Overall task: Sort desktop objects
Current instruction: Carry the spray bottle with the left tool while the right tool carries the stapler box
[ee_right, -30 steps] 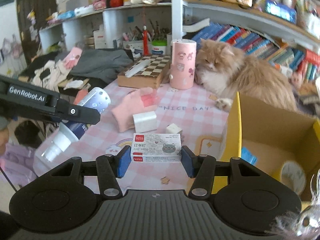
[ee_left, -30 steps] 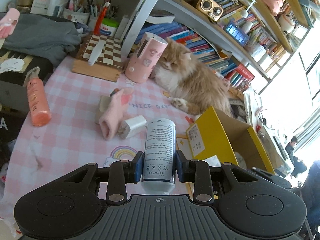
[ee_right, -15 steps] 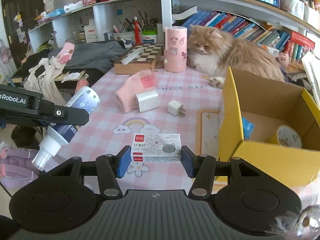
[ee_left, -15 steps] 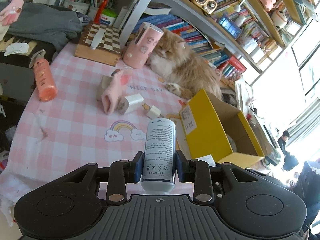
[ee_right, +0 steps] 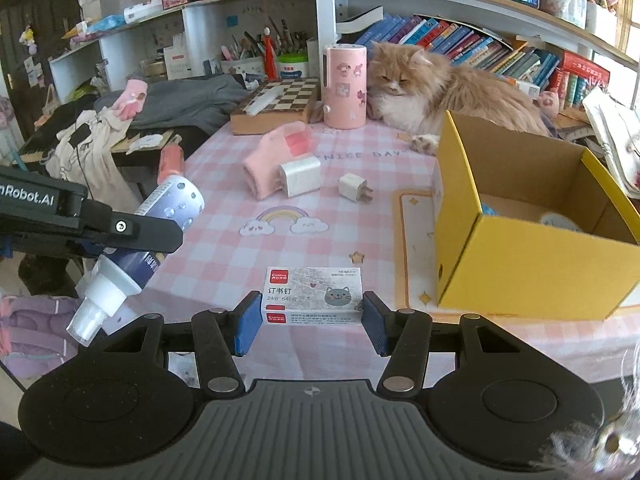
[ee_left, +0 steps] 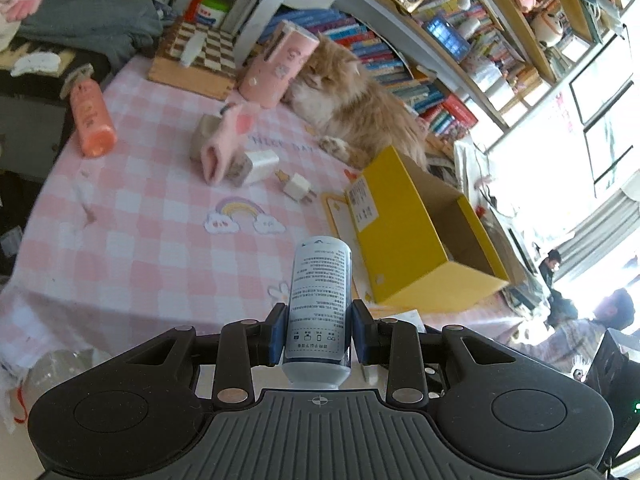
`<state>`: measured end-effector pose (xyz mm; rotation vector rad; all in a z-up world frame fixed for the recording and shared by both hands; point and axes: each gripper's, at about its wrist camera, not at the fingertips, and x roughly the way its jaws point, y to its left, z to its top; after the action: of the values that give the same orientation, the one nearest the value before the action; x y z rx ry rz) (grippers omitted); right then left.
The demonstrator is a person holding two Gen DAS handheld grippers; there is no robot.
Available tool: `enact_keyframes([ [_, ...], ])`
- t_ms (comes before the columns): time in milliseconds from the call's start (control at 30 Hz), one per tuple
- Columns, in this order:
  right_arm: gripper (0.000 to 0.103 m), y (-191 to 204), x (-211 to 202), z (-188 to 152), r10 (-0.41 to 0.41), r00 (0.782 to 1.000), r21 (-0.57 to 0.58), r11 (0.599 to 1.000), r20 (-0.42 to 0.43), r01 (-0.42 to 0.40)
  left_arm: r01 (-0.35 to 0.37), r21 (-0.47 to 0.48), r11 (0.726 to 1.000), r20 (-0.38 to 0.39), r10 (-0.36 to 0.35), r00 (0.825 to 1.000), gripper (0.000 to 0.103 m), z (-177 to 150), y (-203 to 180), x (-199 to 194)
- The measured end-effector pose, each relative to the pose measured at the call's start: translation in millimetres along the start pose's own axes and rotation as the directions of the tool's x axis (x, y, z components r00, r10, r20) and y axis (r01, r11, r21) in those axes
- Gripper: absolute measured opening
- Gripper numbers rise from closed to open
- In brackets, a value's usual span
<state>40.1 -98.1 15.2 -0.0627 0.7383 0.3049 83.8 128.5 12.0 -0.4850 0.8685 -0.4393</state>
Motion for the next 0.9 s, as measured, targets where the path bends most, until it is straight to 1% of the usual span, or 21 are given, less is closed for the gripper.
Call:
enact_keyframes([
  [133, 0.05, 0.5, -9.4, -11.6, -0.036, 0.999, 0.013, 0.999, -0.008, 0.037, 0.028, 0.035, 0.999, -0.034, -0.027, 0.999, 0.032, -6.3, -7.2, 7.1],
  [300, 0.05, -7.9, -21.6, -25.4, -0.095, 0.995, 0.064, 0.993, -0.022, 0.096, 0.074, 0.067, 0.995, -0.067, -0.069, 0.995, 0.032, -12.2, -18.4, 15.2],
  [433, 0.05, -14.2, -29.6, -32.3, -0.126, 0.991, 0.092, 0.987, -0.034, 0.129, 0.1, 0.082, 0.992, -0.089, -0.092, 0.992, 0.032, -14.7, -26.1, 20.8],
  [600, 0.05, -19.0, -35.1, -40.1, -0.149, 0.987, 0.11, 0.982, -0.053, 0.154, 0.115, 0.11, 0.987, -0.114, -0.103, 0.988, 0.032, -19.2, -35.6, 27.3],
  [900, 0.05, -35.2, -43.1, -53.4, -0.18, 0.98, 0.187, 0.963, -0.088, 0.194, 0.143, 0.154, 0.978, -0.168, -0.117, 0.979, 0.032, -22.8, -50.8, 41.8],
])
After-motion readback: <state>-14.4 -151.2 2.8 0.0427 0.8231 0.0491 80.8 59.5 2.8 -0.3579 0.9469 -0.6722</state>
